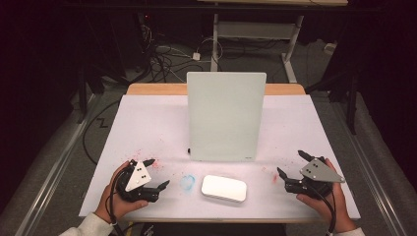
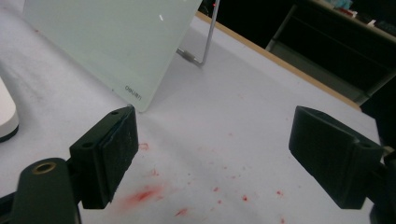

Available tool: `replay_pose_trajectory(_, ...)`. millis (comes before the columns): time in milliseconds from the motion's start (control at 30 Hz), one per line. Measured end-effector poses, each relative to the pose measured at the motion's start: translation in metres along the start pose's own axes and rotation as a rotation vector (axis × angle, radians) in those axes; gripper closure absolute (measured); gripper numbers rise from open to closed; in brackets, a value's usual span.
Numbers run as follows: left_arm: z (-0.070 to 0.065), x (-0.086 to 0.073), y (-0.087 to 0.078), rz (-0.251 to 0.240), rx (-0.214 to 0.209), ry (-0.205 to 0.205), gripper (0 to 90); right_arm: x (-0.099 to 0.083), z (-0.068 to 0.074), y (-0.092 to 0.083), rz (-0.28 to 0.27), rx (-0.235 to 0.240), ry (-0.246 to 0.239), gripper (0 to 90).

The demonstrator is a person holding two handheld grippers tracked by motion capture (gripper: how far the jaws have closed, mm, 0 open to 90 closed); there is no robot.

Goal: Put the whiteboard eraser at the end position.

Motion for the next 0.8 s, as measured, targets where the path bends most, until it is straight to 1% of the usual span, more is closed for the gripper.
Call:
replay_pose_trajectory(67,0.0,0.0,0.001,0.001,0.002,0.001,17.9,-0.007,0.0,0.001,-0.003,-0.004,0.017,16.6)
replay_pose_trajectory(133,0.0,0.0,0.002,0.004,0.006,0.002,17.9,-0.015,0.0,0.002,0.008,-0.001,0.033,16.6)
replay_pose_trajectory(200,0.0,0.0,0.002,0.007,0.013,0.01,17.9,-0.022,0.001,0.003,0.01,-0.009,0.035,16.6)
replay_pose_trajectory(233,0.0,0.0,0.002,0.005,0.016,0.012,17.9,-0.025,0.001,0.003,0.008,-0.007,0.041,16.7)
replay_pose_trajectory(267,0.0,0.001,0.002,0.003,0.019,0.013,17.9,-0.027,0.001,0.003,0.009,-0.004,0.058,16.7)
replay_pose_trajectory(333,-0.001,0.001,0.002,0.009,0.027,0.021,17.9,-0.029,0.001,0.004,0.012,-0.009,0.065,16.7)
replay_pose_trajectory(500,-0.003,0.001,0.0,0.009,0.038,0.024,17.7,-0.027,0.003,0.006,0.001,-0.011,0.064,17.0)
replay_pose_trajectory(533,-0.003,0.001,0.0,0.008,0.04,0.028,17.6,-0.027,0.004,0.006,0.006,-0.012,0.062,17.0)
replay_pose_trajectory(600,-0.003,0.001,0.0,0.007,0.042,0.032,17.6,-0.025,0.004,0.005,-0.006,-0.016,0.045,17.0)
replay_pose_trajectory(700,-0.003,0.0,0.0,0.009,0.039,0.03,17.6,-0.022,0.005,0.004,-0.014,-0.02,0.057,17.1)
replay_pose_trajectory(800,-0.002,0.0,0.0,0.012,0.039,0.026,17.6,-0.02,0.006,0.004,-0.018,-0.02,0.049,17.3)
Point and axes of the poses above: each handheld gripper's, and its own axes: y roughly forward along the jaws, x roughly out of its top, z roughly to its left, the point moved 5 cm from there along y, roughly forward along the jaws, and after that the axes turned 2 degrees about -z, right-handed, at the moved point
